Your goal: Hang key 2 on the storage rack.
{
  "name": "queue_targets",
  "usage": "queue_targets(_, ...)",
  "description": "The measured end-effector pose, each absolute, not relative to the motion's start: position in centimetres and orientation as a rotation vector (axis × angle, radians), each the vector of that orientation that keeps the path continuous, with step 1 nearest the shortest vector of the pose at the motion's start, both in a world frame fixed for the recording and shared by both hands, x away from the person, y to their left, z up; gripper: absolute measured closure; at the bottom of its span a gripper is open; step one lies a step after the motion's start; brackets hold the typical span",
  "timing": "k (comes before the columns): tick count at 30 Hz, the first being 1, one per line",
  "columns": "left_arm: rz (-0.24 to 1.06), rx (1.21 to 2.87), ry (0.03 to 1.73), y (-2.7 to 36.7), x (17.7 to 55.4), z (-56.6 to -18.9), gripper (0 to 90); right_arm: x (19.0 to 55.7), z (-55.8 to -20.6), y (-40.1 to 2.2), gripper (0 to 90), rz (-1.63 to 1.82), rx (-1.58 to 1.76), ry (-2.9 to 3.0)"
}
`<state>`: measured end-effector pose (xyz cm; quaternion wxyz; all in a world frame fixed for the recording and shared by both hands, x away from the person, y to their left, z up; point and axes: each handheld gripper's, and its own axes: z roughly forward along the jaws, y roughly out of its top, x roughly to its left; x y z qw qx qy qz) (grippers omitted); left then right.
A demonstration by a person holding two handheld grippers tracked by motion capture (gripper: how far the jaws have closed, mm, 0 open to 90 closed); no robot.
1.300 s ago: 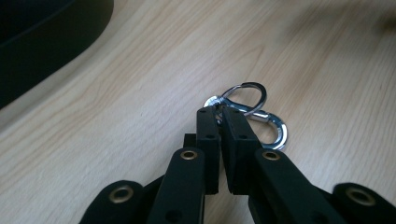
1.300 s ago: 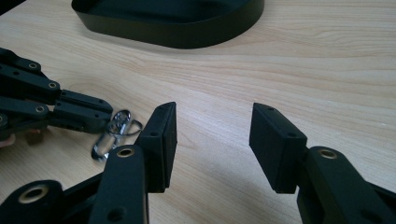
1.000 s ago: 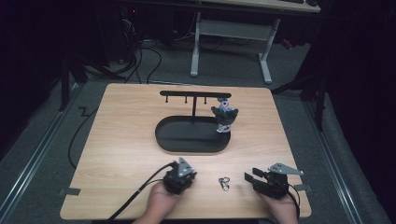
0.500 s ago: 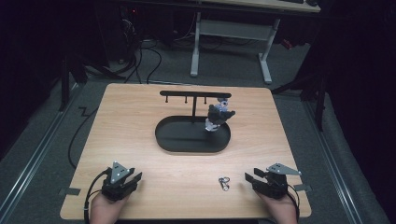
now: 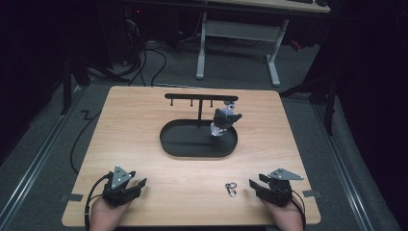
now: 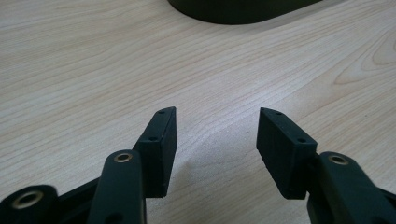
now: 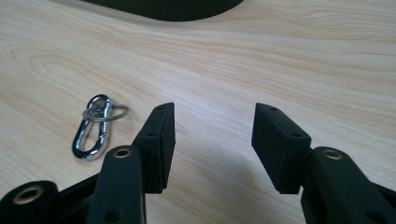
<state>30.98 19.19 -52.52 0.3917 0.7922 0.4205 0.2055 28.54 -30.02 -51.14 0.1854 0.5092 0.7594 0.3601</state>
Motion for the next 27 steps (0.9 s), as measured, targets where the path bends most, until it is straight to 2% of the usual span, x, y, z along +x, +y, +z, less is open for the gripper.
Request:
queue_targets(8,0.494,1.993,1.033,19.4,30.9,-52.3,46.9,29.2,-51.1,-28.9,50.1,0.788,1.387,2.286)
queue_targets(27,0.483,2.009,0.983,18.7,30.9,-52.3,45.7,31.9,-48.3,-26.7,42.3,0.474,1.377,2.564)
